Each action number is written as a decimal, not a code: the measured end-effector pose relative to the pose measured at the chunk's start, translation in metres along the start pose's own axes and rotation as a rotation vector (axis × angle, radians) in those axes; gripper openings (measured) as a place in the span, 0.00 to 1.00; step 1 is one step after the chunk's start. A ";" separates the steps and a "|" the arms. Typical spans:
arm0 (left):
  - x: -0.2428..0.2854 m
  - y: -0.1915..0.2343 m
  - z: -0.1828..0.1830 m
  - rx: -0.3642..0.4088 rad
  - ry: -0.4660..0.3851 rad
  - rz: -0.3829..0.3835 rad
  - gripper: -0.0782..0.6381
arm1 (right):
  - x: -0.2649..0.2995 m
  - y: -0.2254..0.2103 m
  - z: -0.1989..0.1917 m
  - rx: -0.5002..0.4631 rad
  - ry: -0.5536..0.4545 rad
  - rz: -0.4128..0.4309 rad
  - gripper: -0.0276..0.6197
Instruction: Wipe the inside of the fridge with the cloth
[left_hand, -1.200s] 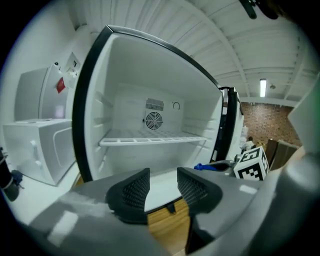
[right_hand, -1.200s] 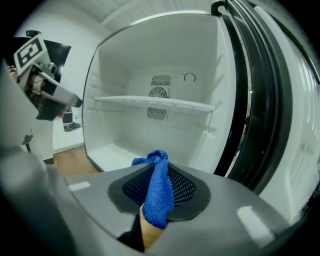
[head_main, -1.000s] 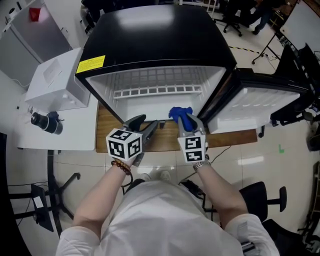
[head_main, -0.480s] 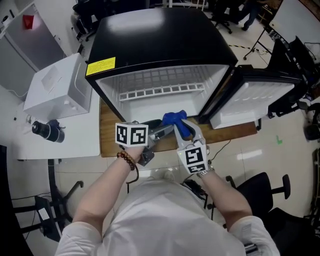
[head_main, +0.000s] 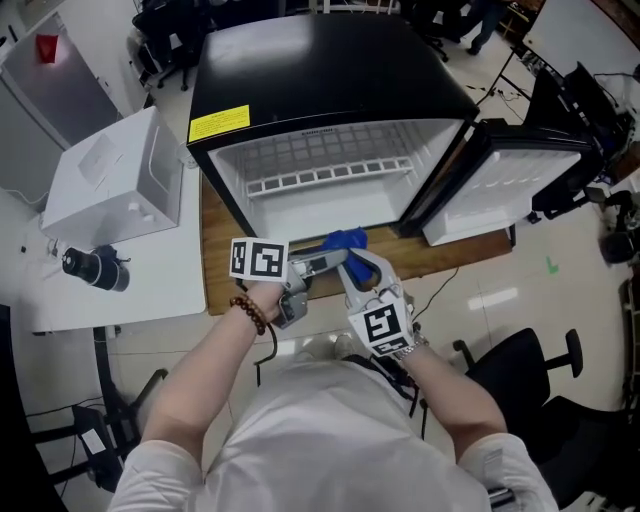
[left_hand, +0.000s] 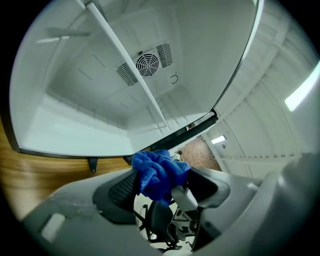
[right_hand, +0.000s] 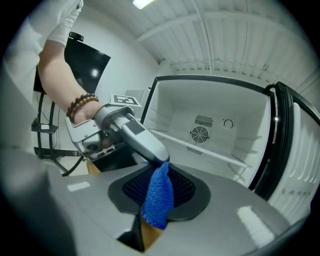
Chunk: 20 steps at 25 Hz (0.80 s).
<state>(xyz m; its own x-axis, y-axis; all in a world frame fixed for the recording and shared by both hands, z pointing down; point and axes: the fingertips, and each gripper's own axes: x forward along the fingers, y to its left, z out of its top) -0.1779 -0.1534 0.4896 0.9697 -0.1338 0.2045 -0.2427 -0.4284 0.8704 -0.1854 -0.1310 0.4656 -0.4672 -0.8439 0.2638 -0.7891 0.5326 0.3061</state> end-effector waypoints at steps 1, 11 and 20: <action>0.000 -0.001 -0.001 0.003 0.003 -0.009 0.53 | 0.000 0.001 -0.002 0.012 0.000 -0.001 0.16; 0.031 -0.004 0.001 0.171 0.031 0.030 0.33 | 0.001 -0.019 -0.031 0.090 0.055 0.037 0.18; 0.094 0.014 0.026 0.520 0.024 0.318 0.22 | 0.008 -0.081 -0.080 0.173 0.177 0.047 0.24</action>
<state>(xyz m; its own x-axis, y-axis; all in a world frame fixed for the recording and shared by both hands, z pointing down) -0.0905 -0.1946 0.5092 0.8462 -0.3095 0.4338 -0.4972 -0.7514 0.4338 -0.0936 -0.1758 0.5162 -0.4399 -0.7858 0.4348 -0.8317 0.5391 0.1329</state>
